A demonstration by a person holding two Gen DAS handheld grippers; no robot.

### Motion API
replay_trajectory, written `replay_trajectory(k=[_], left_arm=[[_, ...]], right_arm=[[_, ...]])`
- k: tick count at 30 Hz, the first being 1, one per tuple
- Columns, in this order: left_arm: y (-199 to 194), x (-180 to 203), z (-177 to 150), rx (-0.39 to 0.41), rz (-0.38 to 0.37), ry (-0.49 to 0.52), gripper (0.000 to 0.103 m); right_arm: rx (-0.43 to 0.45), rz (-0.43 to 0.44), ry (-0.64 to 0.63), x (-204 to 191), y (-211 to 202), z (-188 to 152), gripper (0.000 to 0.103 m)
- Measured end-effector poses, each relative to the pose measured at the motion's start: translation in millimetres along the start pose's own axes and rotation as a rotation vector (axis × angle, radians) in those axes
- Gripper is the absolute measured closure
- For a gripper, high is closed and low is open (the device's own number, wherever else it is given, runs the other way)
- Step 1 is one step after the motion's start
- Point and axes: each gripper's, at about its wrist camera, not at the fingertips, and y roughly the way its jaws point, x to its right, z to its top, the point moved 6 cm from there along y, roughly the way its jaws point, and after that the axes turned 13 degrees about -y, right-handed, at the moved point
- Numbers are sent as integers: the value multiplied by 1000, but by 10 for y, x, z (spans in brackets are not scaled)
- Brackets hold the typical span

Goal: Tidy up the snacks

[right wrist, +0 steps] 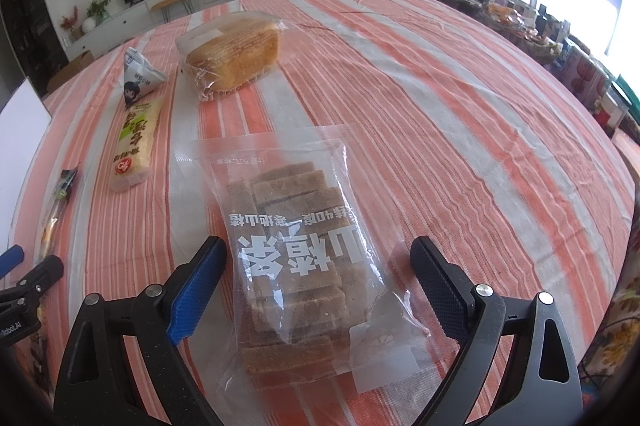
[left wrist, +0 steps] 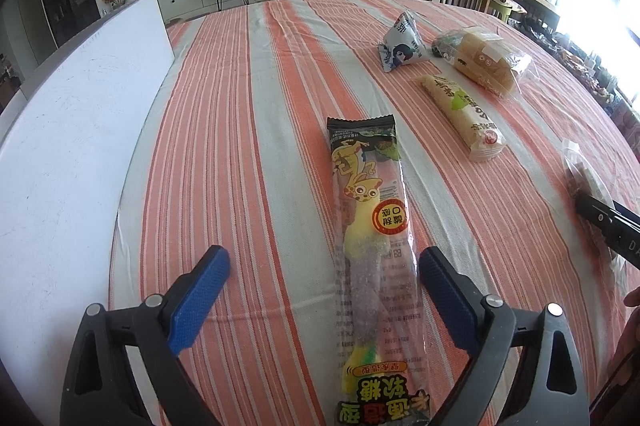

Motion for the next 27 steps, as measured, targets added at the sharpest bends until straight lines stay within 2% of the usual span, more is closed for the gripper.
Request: replay_trajectory(k=[1,2,4,8,12,15,20,23,27], left_arm=[[-54,21,-21,16,-17,24,65],[-83,47,-41,21,-12,42,80],[-109,70,-71,19,-30,40,83],[-298,44,-136,-24,-198,-87,83],[-752,93,-168,22,-329,-139,83],[-1106,154,-170,31,-412,-152,83],[-1626,192,-256,44,-501,-130,83],[-1923,79,-268,41,-557,-167,83],[-2441,-226,-111,112,-612,-230,83]], right_arm=[[24,12,16,25,-42,17,40],[45,21,34,67,-77,30,49],[57,61,82,130,-87,28,50],[123,189,216,282,-200,12,51],[215,336,377,461,-370,-48,51],[227,396,459,522,-395,-91,51],[249,472,424,286,-597,-69,51],[249,536,368,12,-761,-55,51],[239,666,311,-450,-1017,68,51]])
